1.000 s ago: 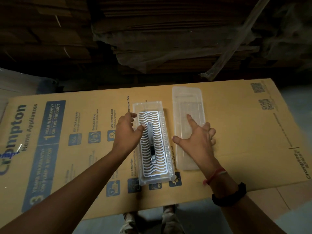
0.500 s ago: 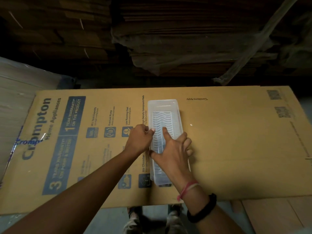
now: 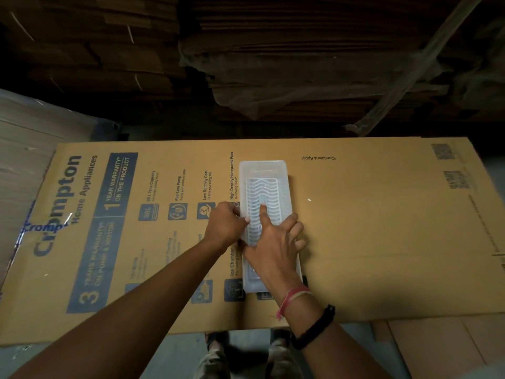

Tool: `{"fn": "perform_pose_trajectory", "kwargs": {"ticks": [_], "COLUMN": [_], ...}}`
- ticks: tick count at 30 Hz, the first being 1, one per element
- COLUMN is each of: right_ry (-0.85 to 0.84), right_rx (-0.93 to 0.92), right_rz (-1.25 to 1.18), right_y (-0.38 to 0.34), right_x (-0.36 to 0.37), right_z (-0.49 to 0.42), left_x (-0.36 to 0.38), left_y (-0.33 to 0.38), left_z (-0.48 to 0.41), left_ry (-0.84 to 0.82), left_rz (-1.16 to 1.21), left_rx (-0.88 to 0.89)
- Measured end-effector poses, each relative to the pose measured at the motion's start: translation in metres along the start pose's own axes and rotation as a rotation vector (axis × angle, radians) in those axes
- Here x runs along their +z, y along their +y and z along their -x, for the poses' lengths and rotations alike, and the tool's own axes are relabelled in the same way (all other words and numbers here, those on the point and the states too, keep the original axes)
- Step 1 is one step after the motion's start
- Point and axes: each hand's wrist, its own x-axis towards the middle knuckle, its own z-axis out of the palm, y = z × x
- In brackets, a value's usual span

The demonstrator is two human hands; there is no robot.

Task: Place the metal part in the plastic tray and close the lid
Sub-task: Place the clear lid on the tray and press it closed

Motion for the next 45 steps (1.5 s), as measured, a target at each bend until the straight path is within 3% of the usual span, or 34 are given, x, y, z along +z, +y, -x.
{"fn": "perform_pose_trajectory", "kwargs": {"ticks": [7,9,12,17,20,27,34,40,45], "right_ry": [0.055,0.036,0.016,-0.126,-0.174,-0.154,-0.195,-0.347,-0.178], "right_rx": [-0.052,-0.053,0.086,0.379,0.462,0.461,0.441,0.38,0.228], "right_rz": [-0.196,-0.359,-0.672,-0.967,-1.111,-1.158,-1.126,-0.979,-0.956], "right_y": [0.013,0.021,0.051,0.103,0.11,0.107,0.11,0.106,0.074], "right_x": [0.011,0.005,-0.001,0.01,0.015,0.019,0.016,-0.035,-0.071], "right_z": [0.006,0.008,0.016,0.049,0.055,0.052,0.053,0.029,-0.04], "left_x": [0.007,0.007,0.006,0.009,0.012,0.042,0.065,0.052,0.019], "left_y": [-0.006,-0.008,-0.011,-0.012,-0.015,-0.056,-0.07,-0.072,-0.039], "left_z": [-0.005,-0.007,-0.008,-0.007,0.001,0.057,0.07,0.059,0.007], "left_ry": [0.018,0.019,0.013,0.015,0.041,0.101,0.231,0.243,0.277], "left_rz": [0.008,-0.009,-0.008,0.058,0.131,-0.033,0.05,0.011,0.048], "left_rx": [-0.045,-0.033,-0.026,-0.042,-0.062,0.034,0.164,0.226,0.234]}}
